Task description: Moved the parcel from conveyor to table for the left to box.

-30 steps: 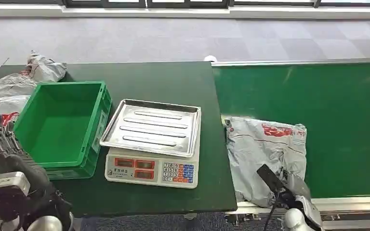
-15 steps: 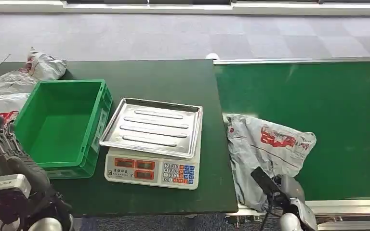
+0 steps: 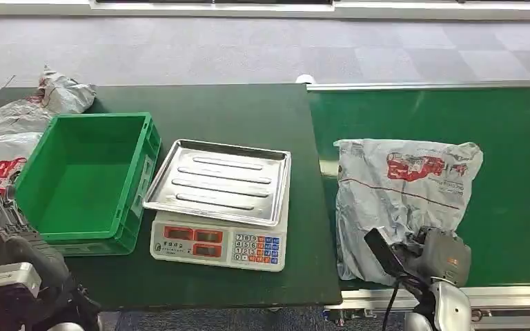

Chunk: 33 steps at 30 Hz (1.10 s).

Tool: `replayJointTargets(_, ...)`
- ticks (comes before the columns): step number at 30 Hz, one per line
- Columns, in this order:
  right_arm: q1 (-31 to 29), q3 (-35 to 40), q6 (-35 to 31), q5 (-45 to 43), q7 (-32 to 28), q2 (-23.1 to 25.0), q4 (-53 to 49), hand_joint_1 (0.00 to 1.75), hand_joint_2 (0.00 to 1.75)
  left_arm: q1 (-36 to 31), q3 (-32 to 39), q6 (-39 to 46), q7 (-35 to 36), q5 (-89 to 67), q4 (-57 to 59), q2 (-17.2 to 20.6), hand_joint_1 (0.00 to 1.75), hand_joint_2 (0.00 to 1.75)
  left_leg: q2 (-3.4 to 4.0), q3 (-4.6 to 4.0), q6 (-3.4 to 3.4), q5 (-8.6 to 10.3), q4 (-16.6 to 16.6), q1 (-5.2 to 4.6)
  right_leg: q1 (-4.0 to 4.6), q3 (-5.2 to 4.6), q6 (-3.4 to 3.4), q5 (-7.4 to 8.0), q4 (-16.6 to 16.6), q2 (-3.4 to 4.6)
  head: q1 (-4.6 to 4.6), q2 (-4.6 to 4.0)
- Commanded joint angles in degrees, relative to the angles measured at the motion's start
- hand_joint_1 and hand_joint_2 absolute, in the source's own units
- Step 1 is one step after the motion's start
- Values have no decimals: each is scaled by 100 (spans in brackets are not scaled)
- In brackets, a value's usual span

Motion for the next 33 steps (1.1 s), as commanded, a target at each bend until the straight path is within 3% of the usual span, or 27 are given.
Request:
replayJointTargets(1,37,-135,-4,22,-29,193,-396,175,175,13,180,4,5,-8,109,-47,0,0,10,-4,8,15,-17,-13,-10,-11,-4,9,-5,-17,-2,0)
replayJointTargets(3,36,-165,-220,160,-70,204,-431,175,175,15,188,3,-3,-12,105,-59,0,0,9,-3,8,12,-13,-11,-8,-9,-3,8,-4,-15,-2,0)
replayJointTargets(7,37,-321,-1332,723,-206,141,-1175,175,175,105,149,27,-119,18,81,-113,0,0,10,-7,7,10,-8,-14,-12,-15,-1,4,4,-11,0,0)
replayJointTargets(11,-384,-47,-1937,729,-610,-6,-1345,175,175,-31,38,61,-194,104,297,-93,0,0,17,-10,7,9,-4,-17,-15,-21,0,5,7,-3,0,0)
replayJointTargets(14,-856,530,-2075,431,-963,-18,-1116,175,175,-93,-93,16,-295,234,441,-54,0,0,32,-7,8,14,-10,-18,-16,-22,-1,14,3,8,0,0)
replayJointTargets(19,-2205,1820,-2217,-495,-1604,-64,49,175,175,-619,-317,-96,-309,381,934,-19,0,0,48,-10,4,22,-9,-13,-11,-26,-1,25,2,29,-2,0)
replayJointTargets(21,-2292,1906,-2210,-558,-1664,-46,116,175,175,-643,-322,-84,-309,381,957,-24,0,0,60,-47,8,37,-16,-16,-13,-37,-2,40,-1,33,0,0)
replayJointTargets(25,-3242,2867,-2030,-1465,-2009,321,1008,175,175,-1043,-521,-118,-312,528,1351,40,0,0,49,-17,-2,51,-9,-13,-12,-39,0,45,9,33,0,0)
replayJointTargets(28,-3361,3137,-1860,-2255,-2230,412,1308,175,175,-1060,-567,-88,-384,616,1381,60,0,0,40,-33,-4,66,-13,-13,-11,-52,-5,55,11,26,-2,0)
replayJointTargets(29,-3473,3213,-1480,-3045,-2445,474,1546,175,175,-1094,-586,-74,-411,653,1387,66,0,0,37,-34,-2,73,-19,-13,-11,-53,-5,60,6,19,0,0)
replayJointTargets(30,-3512,3225,-1474,-3062,-2453,492,1627,175,175,-1099,-588,-68,-412,652,1390,64,0,0,26,-31,-6,64,-10,-10,-8,-47,-4,49,13,17,-2,0)
replayJointTargets(31,-3668,3182,-794,-4011,-2711,621,1985,175,175,-1151,-606,-73,-420,685,1420,79,0,0,29,-31,-6,67,-12,-9,-7,-50,-7,54,11,17,-2,0)
replayJointTargets(33,-3849,3140,-213,-4684,-2926,749,2458,175,175,-1162,-615,-67,-429,714,1446,96,0,0,15,-35,-9,68,-8,-9,-7,-50,-7,50,17,7,-2,0)
